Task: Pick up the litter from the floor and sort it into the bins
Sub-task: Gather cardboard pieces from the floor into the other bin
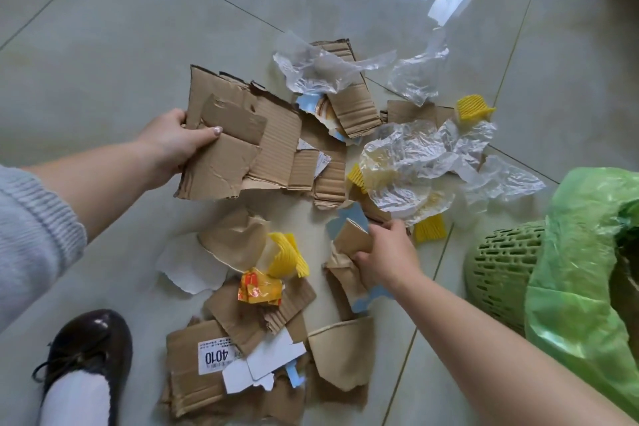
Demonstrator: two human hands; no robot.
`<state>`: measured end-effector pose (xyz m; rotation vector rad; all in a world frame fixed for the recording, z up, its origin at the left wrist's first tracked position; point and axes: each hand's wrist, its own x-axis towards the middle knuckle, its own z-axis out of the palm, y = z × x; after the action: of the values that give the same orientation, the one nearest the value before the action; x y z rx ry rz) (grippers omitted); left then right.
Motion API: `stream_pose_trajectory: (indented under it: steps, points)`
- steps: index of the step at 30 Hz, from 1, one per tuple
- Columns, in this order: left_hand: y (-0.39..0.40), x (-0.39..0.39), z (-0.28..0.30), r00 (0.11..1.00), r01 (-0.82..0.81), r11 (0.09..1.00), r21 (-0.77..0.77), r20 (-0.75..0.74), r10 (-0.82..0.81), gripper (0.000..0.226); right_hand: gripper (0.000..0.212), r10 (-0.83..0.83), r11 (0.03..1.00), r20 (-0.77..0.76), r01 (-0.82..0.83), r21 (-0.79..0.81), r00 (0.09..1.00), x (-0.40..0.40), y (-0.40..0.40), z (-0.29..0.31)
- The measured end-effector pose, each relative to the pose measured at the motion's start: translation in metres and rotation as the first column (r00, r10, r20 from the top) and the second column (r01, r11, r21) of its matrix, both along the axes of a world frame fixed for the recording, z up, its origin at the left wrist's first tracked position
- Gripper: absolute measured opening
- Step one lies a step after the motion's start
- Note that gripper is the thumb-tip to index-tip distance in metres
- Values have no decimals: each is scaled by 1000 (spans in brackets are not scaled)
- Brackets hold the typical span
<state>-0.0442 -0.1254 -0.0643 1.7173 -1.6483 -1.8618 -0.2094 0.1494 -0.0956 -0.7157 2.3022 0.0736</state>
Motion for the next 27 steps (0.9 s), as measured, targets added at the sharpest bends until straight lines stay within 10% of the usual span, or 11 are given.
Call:
stream_pose_trajectory:
  steps: [11,16,21,27]
  points:
    - [18,-15,1,998,8,1000,17,-61,-7,31,31,-81,996,204,86,-15,976,28,4,-2]
    - [25,-11,-3,997,-7,999,35,-77,10,31,28,-384,901,585,429,68,715,19,14,18]
    - [32,-8,-8,997,-7,999,44,-77,10,26,30,51,999,259,-51,-10,965,55,31,8]
    - [40,-6,-11,996,-9,999,36,-92,13,29,24,-25,996,153,38,-82,988,90,36,-8]
